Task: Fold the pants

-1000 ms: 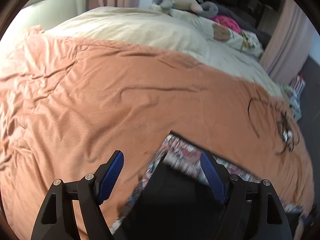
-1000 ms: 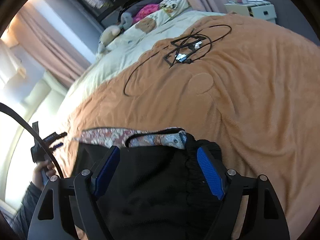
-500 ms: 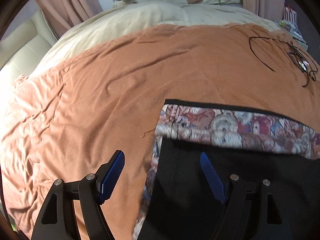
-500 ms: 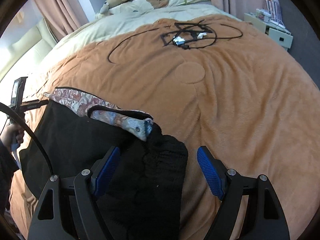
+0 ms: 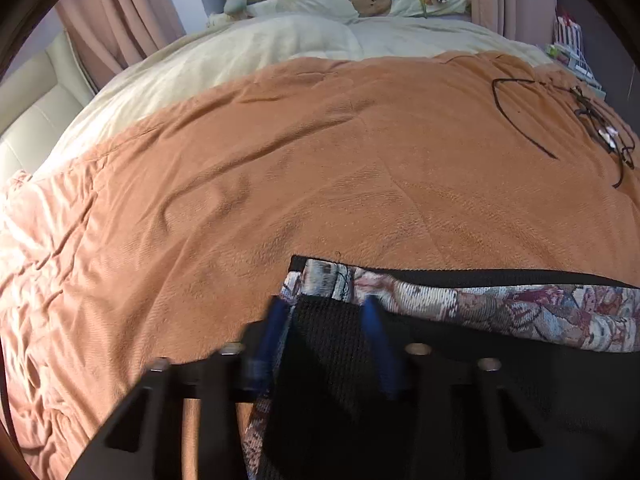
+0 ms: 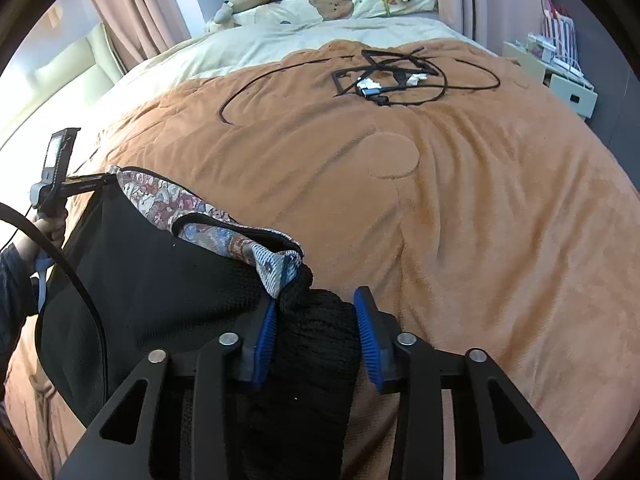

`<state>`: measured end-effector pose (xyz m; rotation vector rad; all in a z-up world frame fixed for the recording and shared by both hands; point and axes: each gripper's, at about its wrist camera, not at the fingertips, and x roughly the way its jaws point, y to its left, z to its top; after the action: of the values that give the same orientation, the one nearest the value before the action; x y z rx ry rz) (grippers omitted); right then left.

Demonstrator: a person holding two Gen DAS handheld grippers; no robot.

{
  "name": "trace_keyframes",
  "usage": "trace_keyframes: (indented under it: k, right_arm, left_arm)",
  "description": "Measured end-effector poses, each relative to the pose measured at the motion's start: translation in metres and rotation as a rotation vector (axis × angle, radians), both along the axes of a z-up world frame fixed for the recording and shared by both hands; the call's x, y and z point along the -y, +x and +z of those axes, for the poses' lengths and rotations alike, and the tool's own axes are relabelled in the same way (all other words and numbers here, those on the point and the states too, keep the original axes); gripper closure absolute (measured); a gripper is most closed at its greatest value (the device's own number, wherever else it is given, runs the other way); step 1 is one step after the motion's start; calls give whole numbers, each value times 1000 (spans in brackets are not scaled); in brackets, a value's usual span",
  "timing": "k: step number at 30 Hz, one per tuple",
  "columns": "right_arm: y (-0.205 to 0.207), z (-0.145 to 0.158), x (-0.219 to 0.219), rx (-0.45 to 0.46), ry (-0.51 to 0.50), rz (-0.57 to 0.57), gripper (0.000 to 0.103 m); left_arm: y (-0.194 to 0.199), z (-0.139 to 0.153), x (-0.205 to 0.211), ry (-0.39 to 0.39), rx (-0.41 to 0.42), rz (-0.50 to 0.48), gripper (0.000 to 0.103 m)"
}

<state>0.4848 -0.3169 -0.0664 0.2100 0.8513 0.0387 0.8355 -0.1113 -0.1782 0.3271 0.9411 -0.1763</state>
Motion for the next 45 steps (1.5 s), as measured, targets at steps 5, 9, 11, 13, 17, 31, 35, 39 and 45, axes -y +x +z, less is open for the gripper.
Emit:
trace_keyframes:
  k: [5, 9, 11, 13, 17, 31, 35, 39, 45]
  right_arm:
    - [-12, 15, -5, 52, -30, -6, 74]
    - [-20, 24, -3, 100, -26, -45, 74]
    - [-19, 21, -3, 102, -27, -70, 74]
    - [-13, 13, -5, 82, -25, -82, 72]
    - [4, -13, -5, -24, -15, -102, 63]
    - [-79, 3, 30, 10, 215, -130, 32]
    - [-99, 1, 38, -11, 298, -135, 32]
    - [-116, -2, 42, -21, 369, -134, 32]
    - [-128, -12, 45, -32, 477, -140, 32]
  left_arm:
    - [-2, 6, 1, 38, 32, 22, 96]
    - [0, 18, -8, 25, 71, 62, 96]
    - [3, 23, -12, 25, 86, 93, 98]
    - [10, 19, -15, 27, 64, 112, 98]
    - [19, 5, -14, 56, -6, 141, 89]
    - [-53, 62, -70, -27, -13, 149, 20]
    - [-87, 83, -87, -61, -23, 159, 20]
    - [-120, 102, -100, -85, -27, 164, 20]
    - [-166, 113, -123, -143, -38, 227, 18]
